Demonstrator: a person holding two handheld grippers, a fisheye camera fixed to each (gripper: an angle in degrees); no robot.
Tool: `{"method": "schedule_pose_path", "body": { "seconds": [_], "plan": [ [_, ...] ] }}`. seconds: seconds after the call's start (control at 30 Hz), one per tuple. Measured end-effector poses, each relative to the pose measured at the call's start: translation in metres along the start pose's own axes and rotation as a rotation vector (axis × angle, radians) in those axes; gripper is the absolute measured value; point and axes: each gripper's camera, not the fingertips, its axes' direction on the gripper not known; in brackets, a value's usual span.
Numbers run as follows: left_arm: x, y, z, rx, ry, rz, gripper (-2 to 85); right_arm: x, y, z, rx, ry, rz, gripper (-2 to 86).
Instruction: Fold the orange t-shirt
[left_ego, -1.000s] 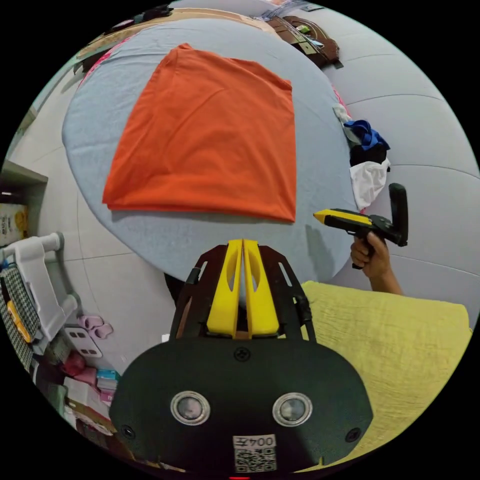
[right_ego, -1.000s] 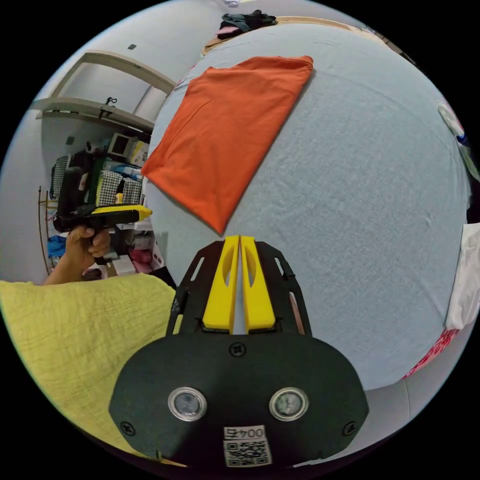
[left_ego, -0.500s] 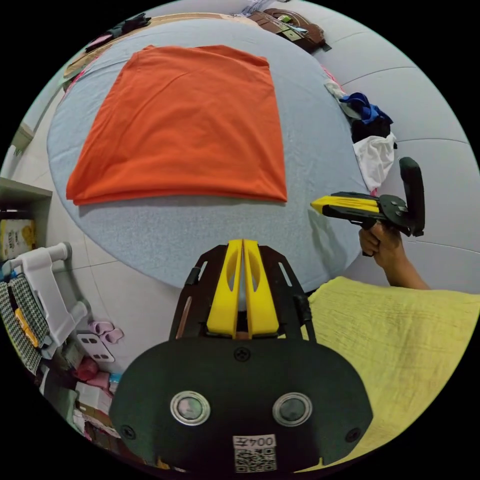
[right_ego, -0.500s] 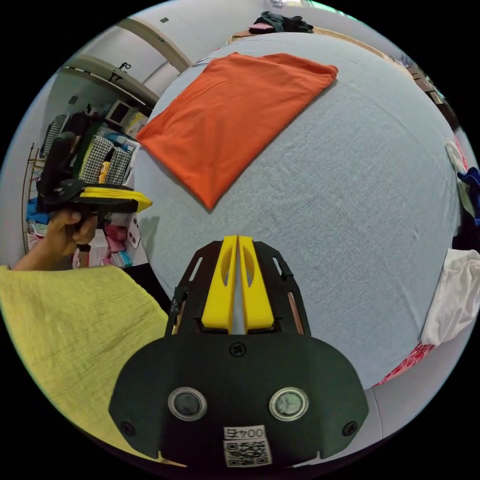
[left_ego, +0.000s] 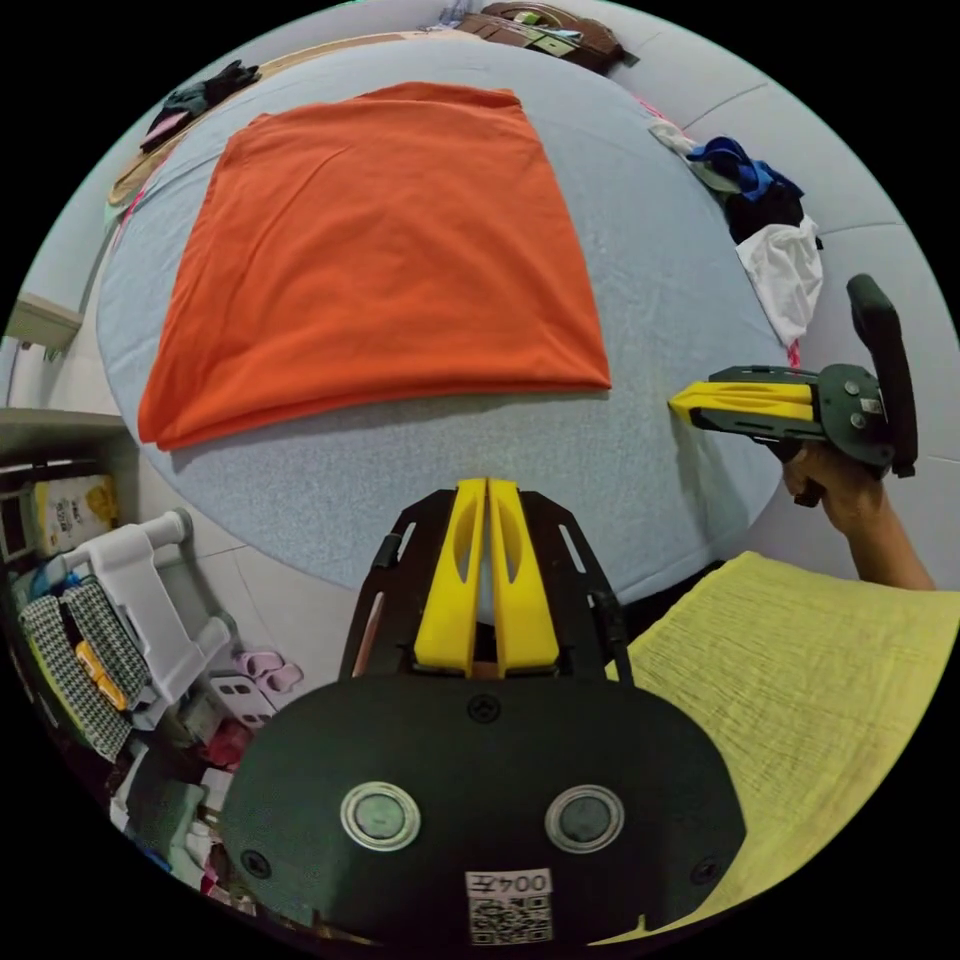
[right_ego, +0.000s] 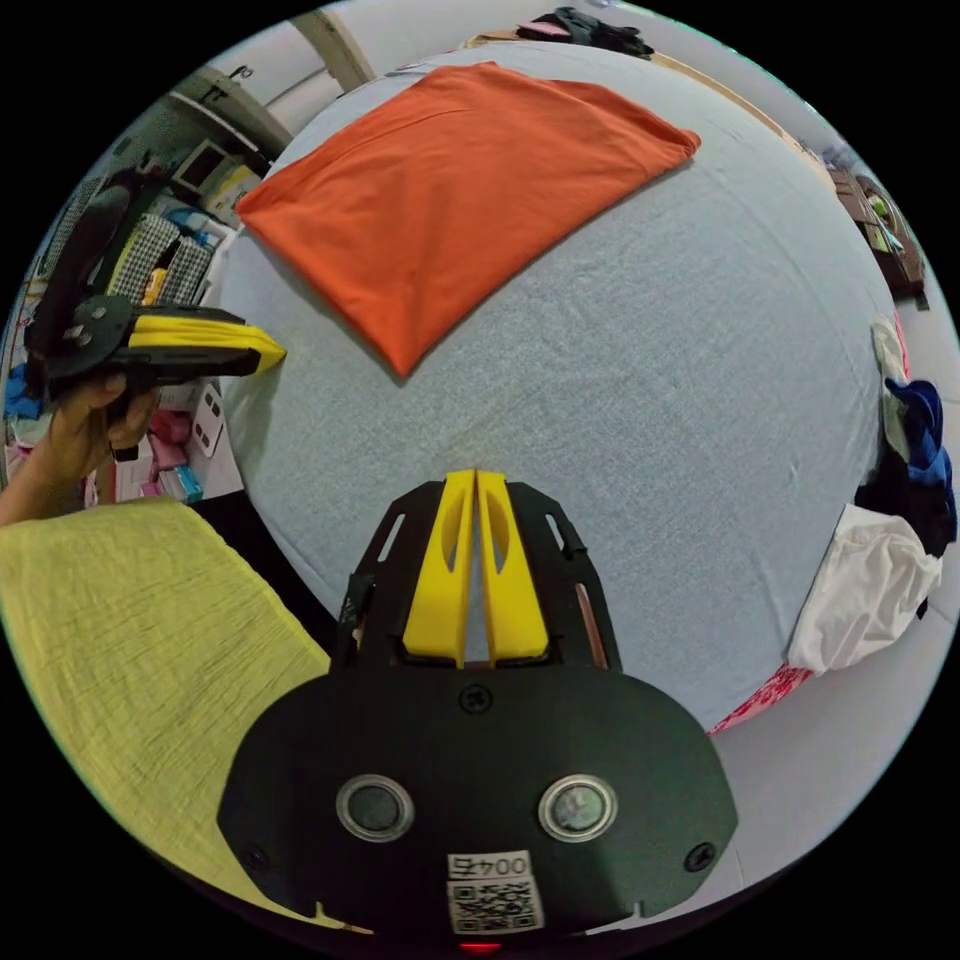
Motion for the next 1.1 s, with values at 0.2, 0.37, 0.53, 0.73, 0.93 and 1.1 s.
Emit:
{"method": "schedule_pose_path", "body": {
  "seconds": [0.2, 0.37, 0.53, 0.73, 0.93, 1.1],
  "plan": [
    [-0.02, 0.013, -0.015, 0.023, 0.088, -0.027, 0.5, 0.029, 0.004, -0.002, -0.027, -0.043, 0.014, -0.8],
    [-0.03, 0.017, -0.033, 0.006, 0.104, -0.015, 0.6, 0.058, 0.015, -0.003, -0.019, -0.06, 0.004, -0.7],
    [-0.025, 0.022, -0.059, 0.002, 0.02, 0.066, 0.8, 0.1, 0.028, -0.005, 0.031, -0.163, 0.014, 0.0],
    [-0.055, 0.032, -0.099, 0.002, 0.092, -0.012, 1.8, 0.189, 0.033, 0.008, 0.234, -0.762, 0.168, 7.5],
    [-0.106, 0.054, -0.155, 0.127, 0.504, -0.099, 5.5, 0.24, 0.029, 0.045, 0.215, -0.851, 0.273, 11.1],
    [-0.164, 0.08, -0.17, 0.262, 0.979, -0.382, 13.5, 0.275, 0.027, 0.078, 0.229, -0.996, 0.365, 9.7]
  ]
}}
